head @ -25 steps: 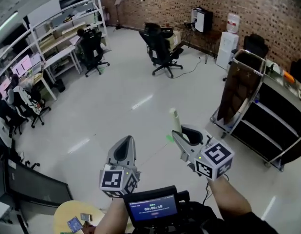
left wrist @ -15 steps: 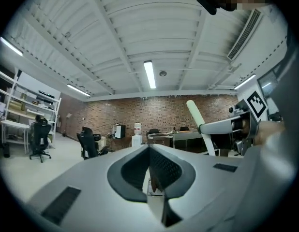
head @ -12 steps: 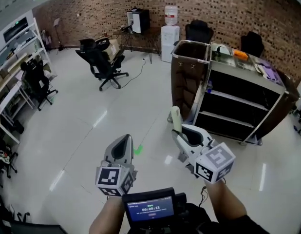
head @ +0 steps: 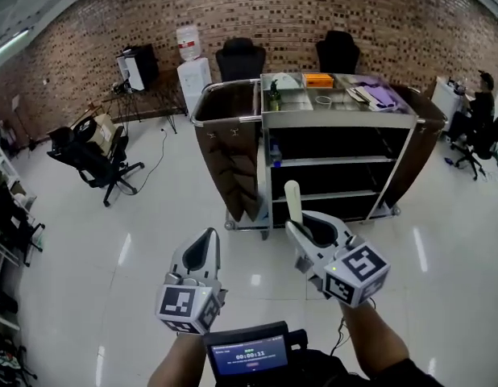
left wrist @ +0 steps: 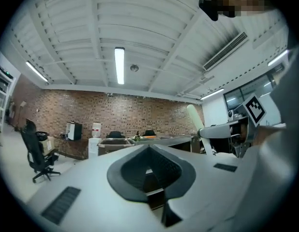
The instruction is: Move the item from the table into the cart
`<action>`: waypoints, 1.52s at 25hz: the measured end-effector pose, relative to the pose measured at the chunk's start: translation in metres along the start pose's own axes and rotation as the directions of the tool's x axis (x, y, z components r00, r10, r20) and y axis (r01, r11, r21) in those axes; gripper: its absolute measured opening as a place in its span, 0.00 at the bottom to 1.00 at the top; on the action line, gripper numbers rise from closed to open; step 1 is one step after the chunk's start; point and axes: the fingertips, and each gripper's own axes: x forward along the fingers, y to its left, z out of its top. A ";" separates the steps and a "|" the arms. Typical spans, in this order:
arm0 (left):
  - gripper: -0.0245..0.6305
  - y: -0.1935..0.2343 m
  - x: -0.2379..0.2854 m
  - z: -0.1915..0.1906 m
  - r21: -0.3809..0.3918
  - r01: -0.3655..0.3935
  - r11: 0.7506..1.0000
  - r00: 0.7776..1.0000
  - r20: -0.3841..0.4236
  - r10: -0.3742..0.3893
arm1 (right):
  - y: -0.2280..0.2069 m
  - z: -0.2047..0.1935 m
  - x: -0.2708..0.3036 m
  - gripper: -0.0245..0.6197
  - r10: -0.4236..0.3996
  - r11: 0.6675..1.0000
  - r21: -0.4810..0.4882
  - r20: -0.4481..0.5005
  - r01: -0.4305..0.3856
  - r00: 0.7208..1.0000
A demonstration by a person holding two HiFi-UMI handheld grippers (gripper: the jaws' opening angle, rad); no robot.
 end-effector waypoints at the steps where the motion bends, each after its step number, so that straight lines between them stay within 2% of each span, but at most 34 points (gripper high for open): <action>1: 0.04 0.001 0.028 0.004 -0.003 0.034 0.999 0.999 0.008 -0.034 | -0.023 0.003 0.009 0.15 -0.031 1.000 0.001 0.001 0.031 1.000; 3: 0.04 0.004 0.083 0.012 -0.005 0.110 0.994 0.994 0.011 -0.110 | -0.065 0.012 0.028 0.15 -0.103 0.995 0.004 0.007 0.103 0.995; 7: 0.04 0.019 0.175 0.023 0.018 0.249 0.968 0.968 0.024 -0.249 | -0.134 0.026 0.059 0.15 -0.252 0.968 0.000 0.019 0.252 0.967; 13: 0.04 0.015 0.305 0.020 -0.013 0.400 0.916 0.916 0.015 -0.400 | -0.235 0.030 0.092 0.15 -0.375 0.927 -0.010 0.010 0.375 0.927; 16: 0.04 -0.007 0.385 0.027 -0.016 0.434 0.901 0.901 0.011 -0.434 | -0.308 0.040 0.100 0.15 -0.412 0.911 0.003 0.009 0.412 0.911; 21: 0.04 -0.075 0.510 0.046 0.020 0.488 0.873 0.872 0.028 -0.488 | -0.439 0.054 0.096 0.15 -0.454 0.891 0.020 0.018 0.454 0.891; 24: 0.04 -0.115 0.594 0.056 0.009 0.482 0.876 0.876 0.032 -0.482 | -0.528 0.067 0.085 0.15 -0.472 0.881 0.013 0.020 0.472 0.881; 28: 0.04 -0.182 0.737 0.061 -0.019 0.473 0.881 0.881 0.012 -0.473 | -0.687 0.084 0.070 0.15 -0.495 0.869 -0.006 0.009 0.496 0.869; 30: 0.04 -0.202 0.801 0.059 -0.019 0.471 0.882 0.882 -0.006 -0.471 | -0.755 0.088 0.076 0.15 -0.506 0.863 0.005 0.004 0.506 0.863; 33: 0.04 -0.214 0.867 0.058 -0.017 0.482 0.876 0.876 -0.021 -0.482 | -0.819 0.090 0.092 0.15 -0.523 0.852 0.007 -0.005 0.523 0.852; 38: 0.04 -0.224 0.946 0.058 -0.010 0.526 0.851 0.851 0.005 -0.526 | -0.890 0.094 0.126 0.15 -0.537 0.844 0.014 -0.008 0.537 0.844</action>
